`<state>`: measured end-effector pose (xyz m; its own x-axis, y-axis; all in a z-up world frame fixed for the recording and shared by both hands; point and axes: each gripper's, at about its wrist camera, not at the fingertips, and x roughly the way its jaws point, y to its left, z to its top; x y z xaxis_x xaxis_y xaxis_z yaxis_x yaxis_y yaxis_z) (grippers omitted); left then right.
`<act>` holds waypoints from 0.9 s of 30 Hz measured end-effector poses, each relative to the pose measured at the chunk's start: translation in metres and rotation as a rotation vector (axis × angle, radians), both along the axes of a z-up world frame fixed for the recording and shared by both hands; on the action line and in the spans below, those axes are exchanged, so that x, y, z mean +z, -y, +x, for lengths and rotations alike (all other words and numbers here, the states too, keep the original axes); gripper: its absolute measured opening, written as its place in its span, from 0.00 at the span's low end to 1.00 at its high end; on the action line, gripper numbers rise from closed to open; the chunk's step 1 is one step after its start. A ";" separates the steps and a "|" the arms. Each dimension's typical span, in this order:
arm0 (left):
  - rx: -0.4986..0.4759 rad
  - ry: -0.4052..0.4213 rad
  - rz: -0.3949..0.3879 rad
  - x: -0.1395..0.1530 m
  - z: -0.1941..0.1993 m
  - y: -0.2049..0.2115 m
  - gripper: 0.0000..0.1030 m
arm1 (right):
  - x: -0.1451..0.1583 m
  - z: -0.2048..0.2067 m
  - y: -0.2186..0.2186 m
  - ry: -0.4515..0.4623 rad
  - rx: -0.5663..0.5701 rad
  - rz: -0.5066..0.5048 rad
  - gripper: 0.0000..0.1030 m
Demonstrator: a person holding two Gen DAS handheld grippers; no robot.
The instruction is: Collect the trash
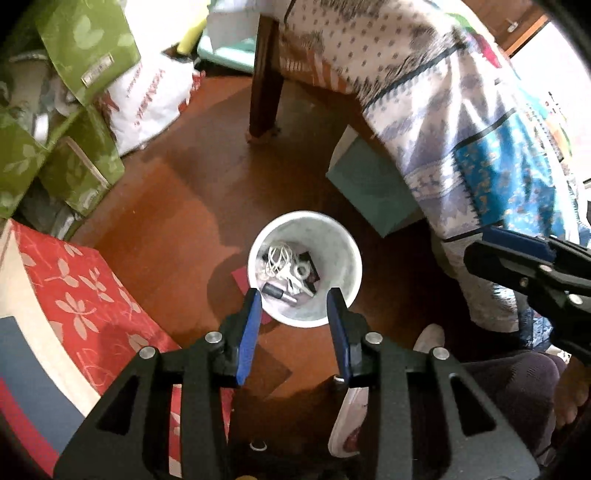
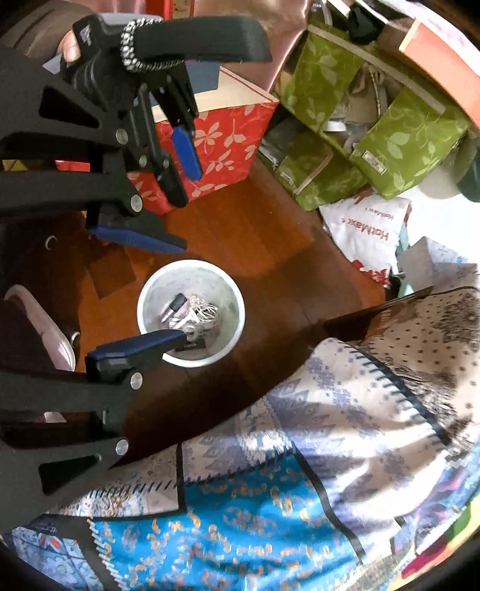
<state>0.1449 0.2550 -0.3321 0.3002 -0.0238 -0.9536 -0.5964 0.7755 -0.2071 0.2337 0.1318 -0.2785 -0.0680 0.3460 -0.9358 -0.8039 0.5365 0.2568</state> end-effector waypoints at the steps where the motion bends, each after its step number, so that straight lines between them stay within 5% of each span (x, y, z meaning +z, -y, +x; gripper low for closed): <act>1: -0.003 0.011 0.012 0.008 -0.001 0.002 0.34 | 0.008 -0.002 0.005 0.017 -0.004 0.012 0.38; 9: -0.026 0.180 0.134 0.098 -0.015 0.026 0.34 | 0.074 -0.015 0.052 0.080 -0.068 0.144 0.38; 18: -0.099 0.459 0.289 0.221 -0.051 0.088 0.34 | 0.181 -0.052 0.131 0.327 -0.177 0.336 0.38; 27: -0.198 0.709 0.371 0.311 -0.101 0.150 0.34 | 0.272 -0.105 0.226 0.577 -0.384 0.518 0.38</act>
<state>0.0442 0.1049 -0.0213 0.8575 0.1395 -0.4952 -0.2651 0.9447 -0.1930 0.1288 -0.0942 -0.0067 0.5781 0.6399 -0.5063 -0.6706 0.7261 0.1520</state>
